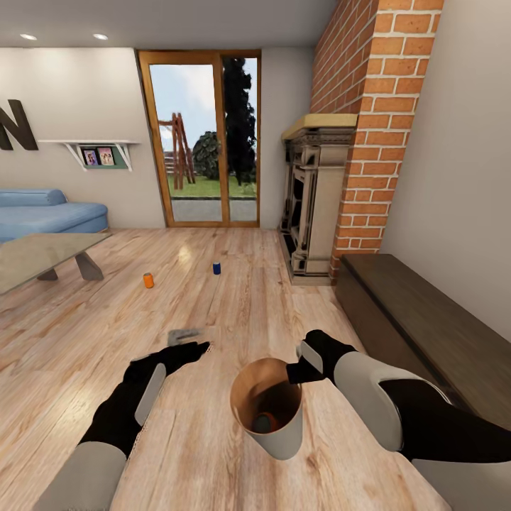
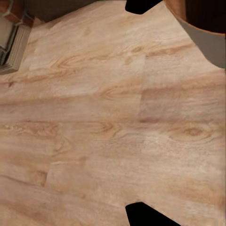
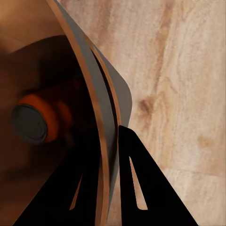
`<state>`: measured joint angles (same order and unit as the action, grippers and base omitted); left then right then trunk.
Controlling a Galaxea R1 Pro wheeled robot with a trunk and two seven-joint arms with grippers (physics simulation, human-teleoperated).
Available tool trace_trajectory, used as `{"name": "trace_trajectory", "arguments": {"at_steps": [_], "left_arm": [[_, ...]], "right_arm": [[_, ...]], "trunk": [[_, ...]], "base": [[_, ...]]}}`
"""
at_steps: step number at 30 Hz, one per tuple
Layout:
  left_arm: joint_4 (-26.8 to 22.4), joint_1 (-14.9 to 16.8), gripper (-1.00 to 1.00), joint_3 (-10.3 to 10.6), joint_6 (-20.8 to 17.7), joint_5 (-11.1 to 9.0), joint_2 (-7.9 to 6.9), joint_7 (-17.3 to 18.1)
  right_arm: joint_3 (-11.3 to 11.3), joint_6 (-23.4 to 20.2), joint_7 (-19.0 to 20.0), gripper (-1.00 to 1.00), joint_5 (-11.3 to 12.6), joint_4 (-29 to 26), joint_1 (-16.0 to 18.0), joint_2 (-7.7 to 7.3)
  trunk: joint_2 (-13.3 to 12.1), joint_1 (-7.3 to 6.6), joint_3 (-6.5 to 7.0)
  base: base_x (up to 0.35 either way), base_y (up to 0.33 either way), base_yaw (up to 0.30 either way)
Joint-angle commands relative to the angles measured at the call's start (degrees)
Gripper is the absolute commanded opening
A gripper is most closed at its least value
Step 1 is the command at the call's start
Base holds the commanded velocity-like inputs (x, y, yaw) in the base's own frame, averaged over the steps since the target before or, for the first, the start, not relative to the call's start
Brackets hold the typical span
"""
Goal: Put the three can of soda from the living room inside the tash can in the kitchen.
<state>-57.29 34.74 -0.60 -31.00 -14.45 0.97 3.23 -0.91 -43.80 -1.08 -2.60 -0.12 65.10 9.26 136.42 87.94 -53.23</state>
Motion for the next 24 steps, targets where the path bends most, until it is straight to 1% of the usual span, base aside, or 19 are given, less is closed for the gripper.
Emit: {"name": "trace_trajectory", "arguments": {"at_steps": [1,2,5,7,11,14,20,24], "left_arm": [[0.39,0.02,1.0,-1.16,-0.07,-0.01,-0.58,-0.07],[1.39,0.07,1.0,-2.01,-0.08,-0.04,-0.97,-0.16],[3.36,0.12,1.0,-3.22,-0.05,-0.09,-1.33,-0.68],[3.9,0.13,1.0,-3.55,-0.04,-0.08,-1.36,-1.5],[4.6,0.14,1.0,-3.87,-0.01,-0.15,-1.42,-4.68],[5.12,0.15,1.0,-3.87,0.14,-0.1,-1.44,-5.79],[7.9,0.1,1.0,-3.98,0.58,-0.16,-1.57,-6.58],[10.01,0.06,1.0,-4.07,0.65,-0.17,-1.73,-6.56]], "right_arm": [[-0.67,0.03,0.2,-1.0,0.66,-0.04,0.03,-0.01],[-0.67,0.03,0.2,-1.0,0.66,-0.05,0.03,-0.02],[-0.62,0.03,0.22,-1.0,0.66,-0.23,0.03,-0.03],[-0.58,0.03,0.21,-1.0,0.66,-0.33,0.03,-0.06],[-0.46,0.03,0.28,-1.0,0.74,-0.44,0.03,-0.1],[-0.39,0.07,0.4,-1.0,0.79,-0.47,0.03,-0.11],[-0.09,0.06,0.52,-1.0,0.66,-0.49,0.03,-0.08],[-0.01,0.04,0.54,-1.0,0.58,-0.5,0.03,-0.06]], "trunk": [[0.0,0.0,0.01],[0.0,0.0,0.01],[0.0,0.0,0.01],[0.0,0.0,0.01],[0.0,0.0,0.01],[0.0,0.0,0.01],[0.0,0.0,0.01],[0.0,0.0,0.0]], "base": [[0.0,0.0,0.0],[0.0,0.0,0.0],[0.0,0.0,0.0],[0.0,0.0,0.0],[0.0,0.0,0.0],[0.0,0.0,0.0],[0.008,0.0,0.0],[0.145,0.04,0.0]]}}
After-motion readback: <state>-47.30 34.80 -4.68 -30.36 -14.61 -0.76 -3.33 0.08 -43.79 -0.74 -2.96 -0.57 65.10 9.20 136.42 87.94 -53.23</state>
